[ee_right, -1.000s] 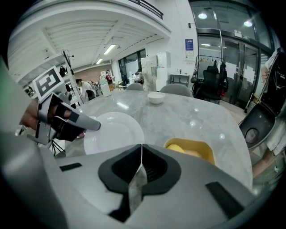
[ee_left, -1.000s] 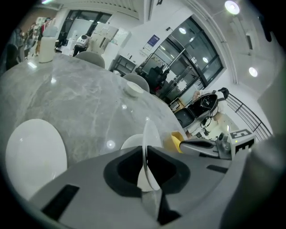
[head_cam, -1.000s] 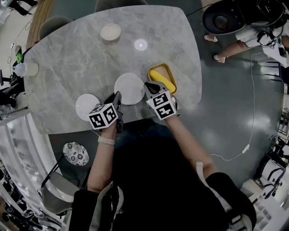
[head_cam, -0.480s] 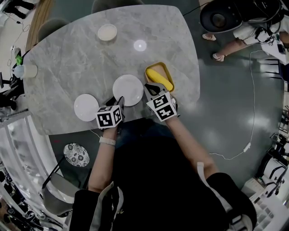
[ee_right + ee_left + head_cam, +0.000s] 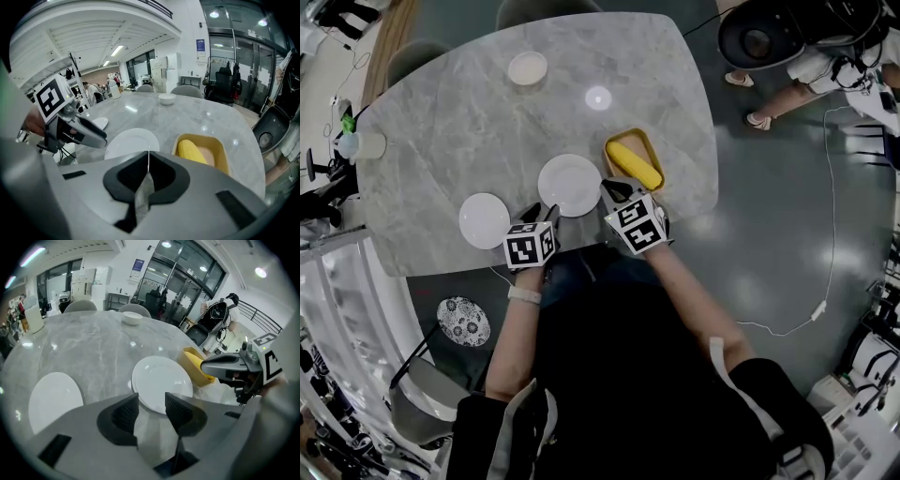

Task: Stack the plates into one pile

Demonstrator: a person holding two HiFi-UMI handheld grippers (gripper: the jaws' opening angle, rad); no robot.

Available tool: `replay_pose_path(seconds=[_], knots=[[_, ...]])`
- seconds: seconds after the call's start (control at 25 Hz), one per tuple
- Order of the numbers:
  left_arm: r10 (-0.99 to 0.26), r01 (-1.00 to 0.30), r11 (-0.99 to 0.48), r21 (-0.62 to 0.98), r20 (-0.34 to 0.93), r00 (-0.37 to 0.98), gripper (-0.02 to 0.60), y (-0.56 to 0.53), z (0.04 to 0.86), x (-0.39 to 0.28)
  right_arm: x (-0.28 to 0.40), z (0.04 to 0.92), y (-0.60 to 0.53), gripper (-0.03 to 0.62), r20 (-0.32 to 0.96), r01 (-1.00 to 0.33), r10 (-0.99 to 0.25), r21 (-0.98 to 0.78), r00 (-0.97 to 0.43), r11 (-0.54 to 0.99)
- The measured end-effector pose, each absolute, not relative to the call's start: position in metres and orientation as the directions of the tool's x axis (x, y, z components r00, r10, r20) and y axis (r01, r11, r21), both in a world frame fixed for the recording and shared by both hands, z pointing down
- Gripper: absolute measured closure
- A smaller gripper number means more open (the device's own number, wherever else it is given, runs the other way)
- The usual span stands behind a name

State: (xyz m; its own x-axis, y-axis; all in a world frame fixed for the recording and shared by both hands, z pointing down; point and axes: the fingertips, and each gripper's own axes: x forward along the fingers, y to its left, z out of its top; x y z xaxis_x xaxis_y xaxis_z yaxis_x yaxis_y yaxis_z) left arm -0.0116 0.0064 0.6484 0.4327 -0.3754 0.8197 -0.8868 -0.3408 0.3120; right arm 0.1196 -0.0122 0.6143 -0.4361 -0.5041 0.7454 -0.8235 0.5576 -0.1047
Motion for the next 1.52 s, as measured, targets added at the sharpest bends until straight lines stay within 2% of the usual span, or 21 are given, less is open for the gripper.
replay_pose_path(seconds=[0.36,0.6,1.16,1.52], knots=[[-0.387,-0.887,-0.348,0.303,0.816,0.430,0.413,-0.003,0.655,-0.022,0.099,0.634,0.002,0.577,0.790,-0.806,-0.445,-0.100,-0.421,0.584],[-0.362,-0.855,-0.403,0.326,0.802,0.476,0.413,-0.021,0.655,-0.022,0.088,0.648,0.009,0.577,0.827,-0.821,-0.416,-0.093,-0.379,0.564],[-0.213,-0.731,-0.569,0.376,0.791,0.573,0.413,-0.045,0.664,-0.021,0.082,0.672,0.010,0.577,0.869,-0.902,-0.416,-0.076,-0.269,0.425],[-0.140,-0.684,-0.594,0.423,0.783,0.606,0.405,-0.051,0.672,-0.014,0.084,0.678,0.008,0.577,0.872,-0.926,-0.434,-0.053,-0.226,0.375]])
